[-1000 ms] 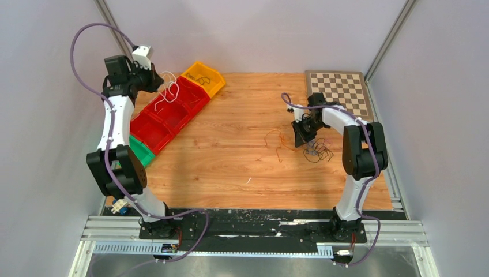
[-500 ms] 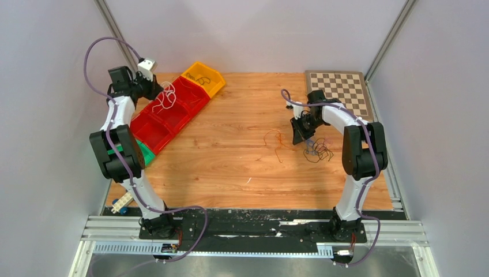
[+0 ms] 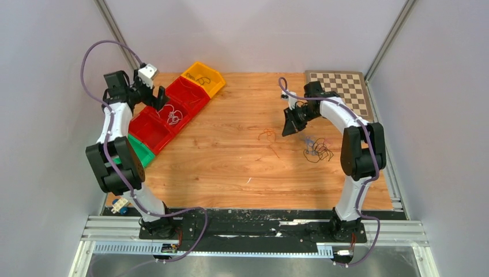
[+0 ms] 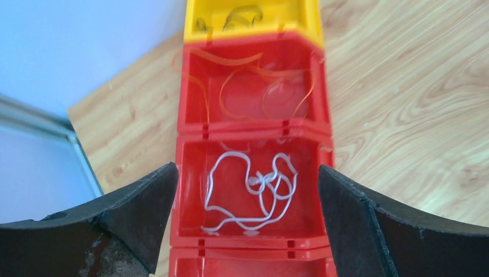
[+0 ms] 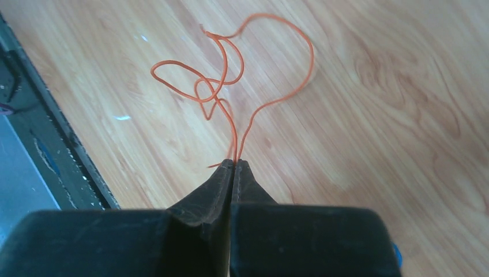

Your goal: Untangle the cables

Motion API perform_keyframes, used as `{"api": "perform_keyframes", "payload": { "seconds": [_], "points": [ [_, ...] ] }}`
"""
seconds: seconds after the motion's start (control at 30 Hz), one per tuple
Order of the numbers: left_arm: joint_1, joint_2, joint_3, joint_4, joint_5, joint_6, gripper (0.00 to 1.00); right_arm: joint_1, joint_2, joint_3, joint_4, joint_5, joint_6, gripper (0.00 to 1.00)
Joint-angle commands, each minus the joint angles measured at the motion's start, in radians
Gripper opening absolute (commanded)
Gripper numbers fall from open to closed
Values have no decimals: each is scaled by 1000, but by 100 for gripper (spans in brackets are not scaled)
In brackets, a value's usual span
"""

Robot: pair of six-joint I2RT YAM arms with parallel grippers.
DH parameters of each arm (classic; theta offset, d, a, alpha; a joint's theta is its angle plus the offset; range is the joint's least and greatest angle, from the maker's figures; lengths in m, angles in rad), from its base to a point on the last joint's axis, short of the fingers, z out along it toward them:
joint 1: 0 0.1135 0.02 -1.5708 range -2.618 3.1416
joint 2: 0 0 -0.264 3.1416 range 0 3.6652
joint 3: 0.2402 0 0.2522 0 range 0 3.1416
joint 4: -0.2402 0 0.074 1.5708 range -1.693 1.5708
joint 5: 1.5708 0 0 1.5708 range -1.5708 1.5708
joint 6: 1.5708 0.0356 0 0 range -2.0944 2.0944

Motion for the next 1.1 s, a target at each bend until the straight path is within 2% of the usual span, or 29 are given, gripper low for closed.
{"api": "perform_keyframes", "payload": {
  "seconds": [0.0,0.17,0.2,0.3,0.37,0.5,0.67,0.8,0.87,0.9,0.93,0.97,1.0,1.07],
  "points": [
    [-71,-157,-17,-40,126,-49,99,64,-12,110,15,-143,47,0],
    [-296,-260,-225,33,99,-158,100,129,-14,189,36,-197,97,0],
    [-362,-290,-294,106,96,-209,100,139,-16,200,42,-207,106,0],
    [-465,-321,-400,254,120,-366,100,168,-24,230,52,-233,126,0],
    [-530,-322,-412,336,142,-423,100,183,-28,247,54,-244,133,0],
    [-628,-311,-410,374,134,-438,100,211,-38,258,56,-257,128,0],
    [-680,-272,-373,357,141,-432,98,237,-50,252,57,-268,122,0],
    [-716,-237,-325,252,150,-352,90,246,-55,262,61,-279,128,0],
    [-726,-220,-308,218,149,-333,82,251,-58,269,64,-284,128,0],
    [-728,-214,-301,208,148,-330,72,255,-60,272,64,-288,129,0],
    [-728,-205,-284,180,147,-321,66,257,-61,276,65,-292,130,0],
    [-728,-201,-275,165,147,-316,53,259,-62,280,67,-295,131,0],
    [-728,-197,-255,132,144,-304,46,259,-63,285,67,-297,132,0],
    [-727,-199,-227,88,134,-292,17,260,-63,288,68,-294,134,0]
  ]
}}
